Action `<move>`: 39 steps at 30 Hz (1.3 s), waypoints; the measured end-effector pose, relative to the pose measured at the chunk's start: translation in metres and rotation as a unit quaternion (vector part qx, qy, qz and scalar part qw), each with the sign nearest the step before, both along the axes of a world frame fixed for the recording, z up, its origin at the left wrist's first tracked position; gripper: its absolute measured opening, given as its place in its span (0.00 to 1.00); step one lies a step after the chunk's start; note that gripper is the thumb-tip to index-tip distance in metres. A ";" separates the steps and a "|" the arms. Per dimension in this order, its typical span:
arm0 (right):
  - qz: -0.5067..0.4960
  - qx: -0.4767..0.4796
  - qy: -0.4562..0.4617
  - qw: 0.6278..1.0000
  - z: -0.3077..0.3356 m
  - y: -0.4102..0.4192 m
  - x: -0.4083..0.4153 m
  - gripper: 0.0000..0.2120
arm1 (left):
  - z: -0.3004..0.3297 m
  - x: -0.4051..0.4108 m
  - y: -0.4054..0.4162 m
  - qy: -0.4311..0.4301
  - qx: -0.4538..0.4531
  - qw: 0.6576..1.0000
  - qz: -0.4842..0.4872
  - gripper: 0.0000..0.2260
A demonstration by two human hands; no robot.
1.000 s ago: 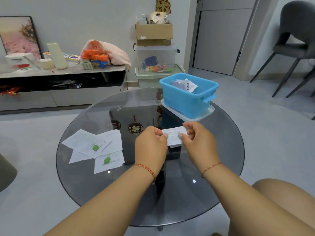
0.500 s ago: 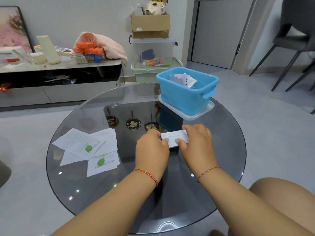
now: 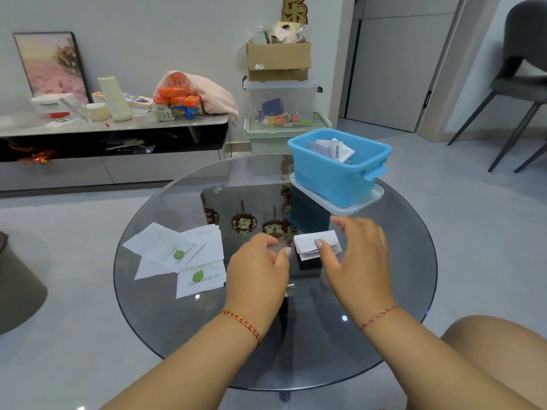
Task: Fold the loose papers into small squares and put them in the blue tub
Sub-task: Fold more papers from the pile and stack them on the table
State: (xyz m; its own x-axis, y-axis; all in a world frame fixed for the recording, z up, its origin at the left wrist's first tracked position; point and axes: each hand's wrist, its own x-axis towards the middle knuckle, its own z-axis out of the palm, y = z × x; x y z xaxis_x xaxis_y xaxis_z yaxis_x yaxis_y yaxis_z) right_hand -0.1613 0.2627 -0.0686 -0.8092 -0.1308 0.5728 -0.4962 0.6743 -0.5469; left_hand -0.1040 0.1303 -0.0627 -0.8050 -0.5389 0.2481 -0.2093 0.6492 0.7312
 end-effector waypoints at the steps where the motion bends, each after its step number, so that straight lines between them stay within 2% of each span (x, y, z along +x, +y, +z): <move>1: 0.008 -0.002 0.003 1.000 0.001 0.000 0.003 0.18 | 0.002 0.007 -0.005 0.006 -0.017 1.000 0.008 0.06; 3: 0.031 -0.009 0.018 0.999 0.002 -0.001 0.010 0.16 | 0.005 0.021 -0.022 0.030 -0.056 0.997 0.032 0.05; 6: 0.068 -0.012 0.046 0.997 0.001 -0.003 0.021 0.13 | -0.002 0.033 -0.059 0.039 -0.128 0.988 0.075 0.09; 10: 0.110 0.006 0.043 0.993 -0.005 -0.009 0.030 0.13 | -0.011 0.042 -0.106 -0.030 -0.132 0.981 0.137 0.17; 13: 0.135 0.022 0.042 0.990 -0.009 -0.014 0.033 0.13 | -0.013 0.043 -0.124 -0.101 -0.122 0.980 0.124 0.22; 16: 0.142 0.032 0.033 0.989 -0.012 -0.020 0.035 0.14 | -0.010 0.042 -0.129 -0.170 -0.180 0.963 0.104 0.18; 21: 0.146 0.038 0.036 0.988 -0.012 -0.024 0.038 0.15 | -0.006 0.041 -0.129 -0.214 -0.300 0.925 0.095 0.11; 25: 0.150 0.037 0.027 0.988 -0.012 -0.023 0.038 0.14 | -0.004 0.043 -0.132 -0.244 -0.329 0.909 0.080 0.07; 29: 0.153 0.046 0.018 0.987 -0.012 -0.021 0.036 0.14 | -0.004 0.045 -0.142 -0.187 -0.248 0.947 0.083 0.09; 33: 0.154 0.046 0.009 0.987 -0.009 -0.017 0.037 0.14 | 0.008 0.053 -0.127 -0.050 -0.236 0.966 0.091 0.15; 36: 0.161 0.047 0.003 0.986 -0.006 -0.013 0.036 0.14 | 0.021 0.064 -0.094 0.058 -0.293 0.954 0.038 0.15; 39: 0.191 0.060 -0.020 0.980 -0.003 -0.006 0.037 0.17 | 0.015 0.077 -0.058 0.075 -0.326 0.942 -0.033 0.14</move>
